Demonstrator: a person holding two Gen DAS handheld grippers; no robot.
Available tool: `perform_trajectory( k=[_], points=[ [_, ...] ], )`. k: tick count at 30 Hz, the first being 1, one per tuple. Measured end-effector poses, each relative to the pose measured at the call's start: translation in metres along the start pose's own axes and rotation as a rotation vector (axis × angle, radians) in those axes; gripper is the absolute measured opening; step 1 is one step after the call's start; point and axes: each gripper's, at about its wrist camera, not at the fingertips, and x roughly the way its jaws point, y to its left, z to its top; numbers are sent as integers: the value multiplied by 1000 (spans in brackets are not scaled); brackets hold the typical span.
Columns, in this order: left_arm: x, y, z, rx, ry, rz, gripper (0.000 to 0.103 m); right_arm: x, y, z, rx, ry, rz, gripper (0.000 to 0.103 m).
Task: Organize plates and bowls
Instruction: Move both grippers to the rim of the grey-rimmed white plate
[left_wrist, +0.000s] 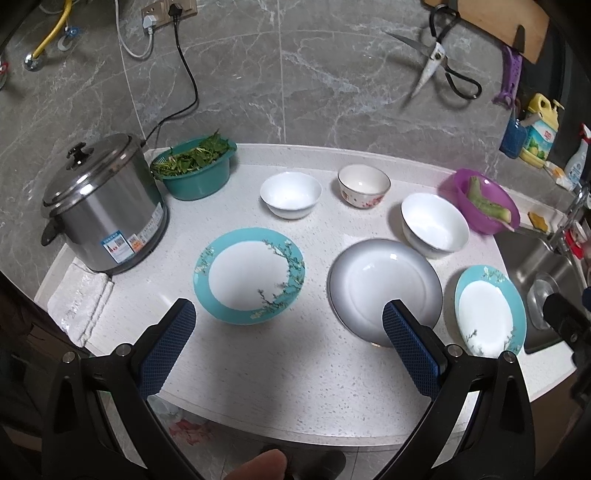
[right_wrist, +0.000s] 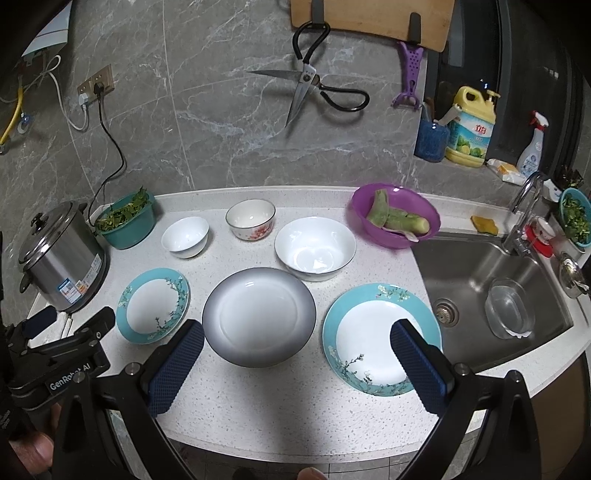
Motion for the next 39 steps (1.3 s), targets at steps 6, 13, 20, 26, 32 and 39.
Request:
perform_trajectory(
  k=[6, 13, 20, 26, 32, 39],
  points=[
    [39, -15, -46, 27, 100, -52, 102, 24, -27, -22, 35, 93, 216, 103],
    [86, -24, -48, 61, 185, -276, 102, 57, -50, -48, 181, 174, 455, 102],
    [148, -31, 22, 331, 263, -383, 101, 108, -57, -71, 395, 218, 543, 98],
    [222, -58, 74, 630, 366, -468, 91, 147, -61, -85, 632, 197, 533, 95],
    [289, -98, 95, 828, 447, -517, 91, 169, -65, -97, 786, 142, 492, 86],
    [334, -123, 99, 1010, 470, -542, 74, 185, -70, -112, 878, 137, 446, 77]
  ],
)
